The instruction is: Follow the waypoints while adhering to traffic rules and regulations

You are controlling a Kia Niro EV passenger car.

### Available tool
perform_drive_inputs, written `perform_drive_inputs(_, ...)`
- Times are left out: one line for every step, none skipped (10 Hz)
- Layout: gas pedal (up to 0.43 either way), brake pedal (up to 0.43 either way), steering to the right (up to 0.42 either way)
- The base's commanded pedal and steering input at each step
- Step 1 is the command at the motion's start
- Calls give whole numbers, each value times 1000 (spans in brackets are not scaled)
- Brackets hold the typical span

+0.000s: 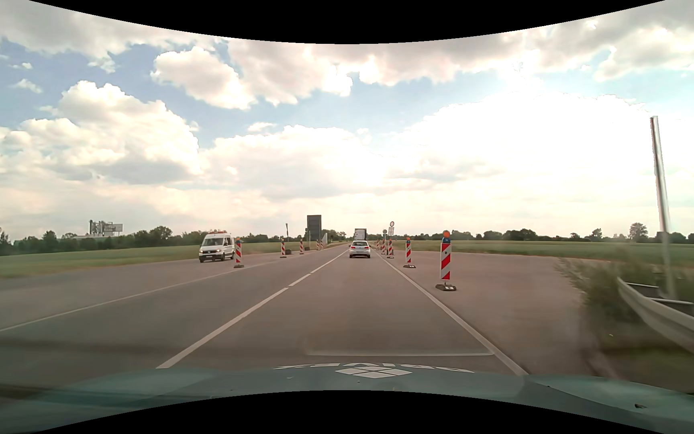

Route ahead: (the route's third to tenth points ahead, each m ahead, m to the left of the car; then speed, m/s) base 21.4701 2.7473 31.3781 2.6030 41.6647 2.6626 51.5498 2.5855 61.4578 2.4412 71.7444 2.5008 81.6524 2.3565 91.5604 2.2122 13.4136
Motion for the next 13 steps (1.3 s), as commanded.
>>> perform_drive_inputs(240, 0, 0)
perform_drive_inputs(240, 0, 0)
perform_drive_inputs(240, 0, 0)
perform_drive_inputs(240, 0, 0)
perform_drive_inputs(240, 0, -1)
perform_drive_inputs(240, 0, -1)
perform_drive_inputs(240, 0, -1)
perform_drive_inputs(240, 0, -1)
perform_drive_inputs(240, 0, -2)
perform_drive_inputs(248, 0, -2)
perform_drive_inputs(248, 0, -1)
perform_drive_inputs(248, 0, -2)
perform_drive_inputs(248, 0, -2)
